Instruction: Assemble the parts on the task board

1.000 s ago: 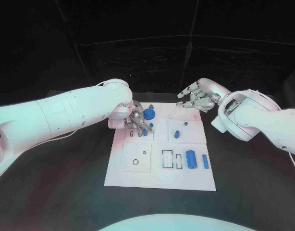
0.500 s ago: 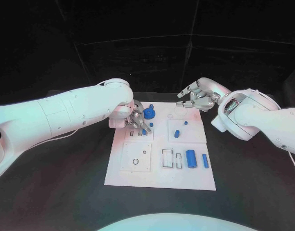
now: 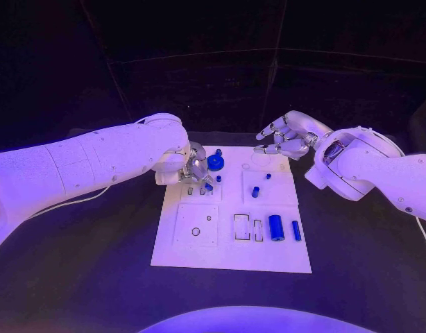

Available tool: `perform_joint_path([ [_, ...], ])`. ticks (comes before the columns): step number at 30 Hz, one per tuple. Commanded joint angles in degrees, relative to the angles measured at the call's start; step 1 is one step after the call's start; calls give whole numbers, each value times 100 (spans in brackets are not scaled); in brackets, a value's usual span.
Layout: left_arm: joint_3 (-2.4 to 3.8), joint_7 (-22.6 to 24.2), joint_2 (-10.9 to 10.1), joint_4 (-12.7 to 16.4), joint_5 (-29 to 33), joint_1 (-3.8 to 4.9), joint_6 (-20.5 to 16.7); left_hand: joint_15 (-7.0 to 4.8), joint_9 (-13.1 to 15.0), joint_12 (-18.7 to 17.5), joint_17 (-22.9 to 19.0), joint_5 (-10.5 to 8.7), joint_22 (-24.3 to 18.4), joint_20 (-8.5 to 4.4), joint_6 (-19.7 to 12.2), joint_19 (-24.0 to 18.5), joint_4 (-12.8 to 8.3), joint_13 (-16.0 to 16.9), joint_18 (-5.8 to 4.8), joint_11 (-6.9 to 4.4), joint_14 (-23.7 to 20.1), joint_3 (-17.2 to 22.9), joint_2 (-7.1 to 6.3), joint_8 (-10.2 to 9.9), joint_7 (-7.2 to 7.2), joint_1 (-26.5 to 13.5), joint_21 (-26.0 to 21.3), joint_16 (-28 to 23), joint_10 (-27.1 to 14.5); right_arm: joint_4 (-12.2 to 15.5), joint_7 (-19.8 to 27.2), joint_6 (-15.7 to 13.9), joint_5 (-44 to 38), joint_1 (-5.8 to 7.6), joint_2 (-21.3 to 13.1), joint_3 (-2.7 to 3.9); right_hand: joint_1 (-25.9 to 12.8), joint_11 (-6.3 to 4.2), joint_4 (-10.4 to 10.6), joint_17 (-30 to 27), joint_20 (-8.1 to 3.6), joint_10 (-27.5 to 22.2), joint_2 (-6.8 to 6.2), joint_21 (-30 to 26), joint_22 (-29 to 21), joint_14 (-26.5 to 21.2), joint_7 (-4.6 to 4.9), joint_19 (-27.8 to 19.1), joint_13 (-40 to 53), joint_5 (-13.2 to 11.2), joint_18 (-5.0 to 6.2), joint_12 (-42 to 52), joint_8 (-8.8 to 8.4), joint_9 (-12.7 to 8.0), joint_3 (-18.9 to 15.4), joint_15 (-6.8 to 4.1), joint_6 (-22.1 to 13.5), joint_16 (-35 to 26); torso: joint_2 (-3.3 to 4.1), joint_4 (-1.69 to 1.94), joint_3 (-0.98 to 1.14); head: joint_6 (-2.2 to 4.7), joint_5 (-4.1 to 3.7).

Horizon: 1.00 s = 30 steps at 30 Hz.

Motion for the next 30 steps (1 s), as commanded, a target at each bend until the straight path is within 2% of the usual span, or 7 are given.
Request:
perform_joint_path([
  [1,1,198,-78,110,124,6,-358,9,41,40,1509,127,25,13,23,36,-976,26,-49,-8,603,1126,-65,53,0,-152,35,18,62,1,6,56,1,12,7,4,37,-20,2,-5,-1,-21,40,-32,-5,203,10,-15,1,31,102,0,26,-1,-21,-48,34,-22,0,3,3,-9,19],
  [5,-3,291,-251,307,167,0,-697,-5,100,77,1509,345,73,1,54,59,-1069,74,-56,-25,603,1378,-175,109,-18,-331,59,18,125,-8,6,63,1,12,10,3,38,-20,5,-5,-2,-24,42,-34,-7,204,10,-14,-7,45,102,-4,26,-1,-24,-49,34,-23,-2,4,4,-8,47],
  [11,-33,411,-486,555,174,-31,-1156,-19,140,116,1509,563,151,-13,85,97,-1144,125,-71,-42,603,1526,-246,144,-33,-453,105,18,187,-19,10,66,1,11,8,3,39,-20,9,-5,-2,-22,43,-37,-10,205,10,-14,-6,59,102,-1,26,-1,-27,-49,33,-24,-7,16,8,-13,60],
  [16,-136,458,-652,718,76,-65,-1366,-22,147,121,1509,597,166,-15,92,104,-1159,133,-74,-45,603,1551,-256,150,-36,-473,114,18,198,-33,20,72,2,11,10,2,41,-21,12,-4,-3,-29,44,-42,-17,206,10,-16,-17,74,103,-9,26,-2,-30,-49,32,-24,-12,29,9,-26,64],
  [18,-181,464,-698,757,23,-94,-1401,-23,149,124,1509,604,169,-16,93,106,-1163,137,-75,-46,603,1557,-260,152,-37,-478,116,18,202,-40,24,75,2,11,12,2,41,-21,12,-4,-3,-29,44,-42,-17,206,10,-16,-17,74,103,-9,26,-2,-30,-49,32,-24,-8,21,5,-22,75],
  [23,-222,483,-723,750,-105,-182,-1447,-24,150,120,1509,608,163,-17,94,103,-1166,132,-73,-46,603,1560,-261,152,-38,-481,111,18,200,-44,32,82,3,11,9,2,42,-21,14,-5,-3,-28,43,-43,-19,206,10,-15,-15,85,103,-6,26,-2,-34,-50,32,-26,-6,29,-2,-20,67],
  [30,-237,540,-703,700,-379,-266,-1473,-24,151,133,1509,612,149,-17,96,97,-1170,148,-70,-47,603,1565,-263,153,-38,-484,102,18,210,-57,54,116,3,10,10,2,39,-21,38,-4,-5,-35,54,-56,-34,208,10,-16,-30,148,105,-11,27,-3,-47,-50,32,-30,-1,7,7,-12,88],
])
